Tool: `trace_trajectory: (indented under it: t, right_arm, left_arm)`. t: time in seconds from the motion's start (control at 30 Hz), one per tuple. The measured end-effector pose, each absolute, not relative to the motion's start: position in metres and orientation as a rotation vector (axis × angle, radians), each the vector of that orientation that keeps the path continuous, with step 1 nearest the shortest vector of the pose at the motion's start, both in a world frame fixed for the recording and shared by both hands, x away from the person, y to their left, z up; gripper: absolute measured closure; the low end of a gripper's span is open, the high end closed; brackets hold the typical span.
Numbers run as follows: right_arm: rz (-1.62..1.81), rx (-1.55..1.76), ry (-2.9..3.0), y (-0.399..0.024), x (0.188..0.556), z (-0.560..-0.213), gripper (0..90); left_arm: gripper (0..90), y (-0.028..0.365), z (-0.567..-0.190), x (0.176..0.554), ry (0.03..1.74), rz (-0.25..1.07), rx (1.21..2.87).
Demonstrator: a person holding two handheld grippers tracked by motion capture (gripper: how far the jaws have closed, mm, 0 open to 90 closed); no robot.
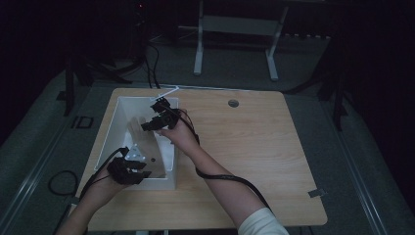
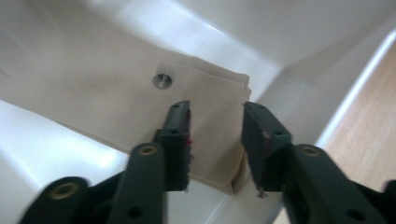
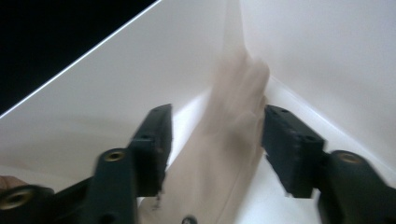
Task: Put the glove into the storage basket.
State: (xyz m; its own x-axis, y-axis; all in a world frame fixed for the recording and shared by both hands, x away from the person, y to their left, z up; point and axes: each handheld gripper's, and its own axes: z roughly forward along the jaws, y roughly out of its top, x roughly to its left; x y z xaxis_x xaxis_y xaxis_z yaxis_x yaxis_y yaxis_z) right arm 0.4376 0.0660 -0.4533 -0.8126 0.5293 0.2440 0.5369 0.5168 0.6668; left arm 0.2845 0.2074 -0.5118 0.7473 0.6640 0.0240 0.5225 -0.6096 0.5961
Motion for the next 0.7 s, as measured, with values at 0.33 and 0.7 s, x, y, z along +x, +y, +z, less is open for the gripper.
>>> trace_trajectory:
  t: [0.33,0.7]
  right_arm:
    - [-1.266,-0.918,-2.736,0.052,0.435,-0.445,32.8]
    - [-1.337,-0.790,-2.679,0.024,0.424,-0.431,19.3]
  left_arm:
    - [45.4,0.204,-0.499,0.283,0.950,0.376,2.251]
    - [14.6,0.200,-0.468,0.286,1.009,0.339,2.051]
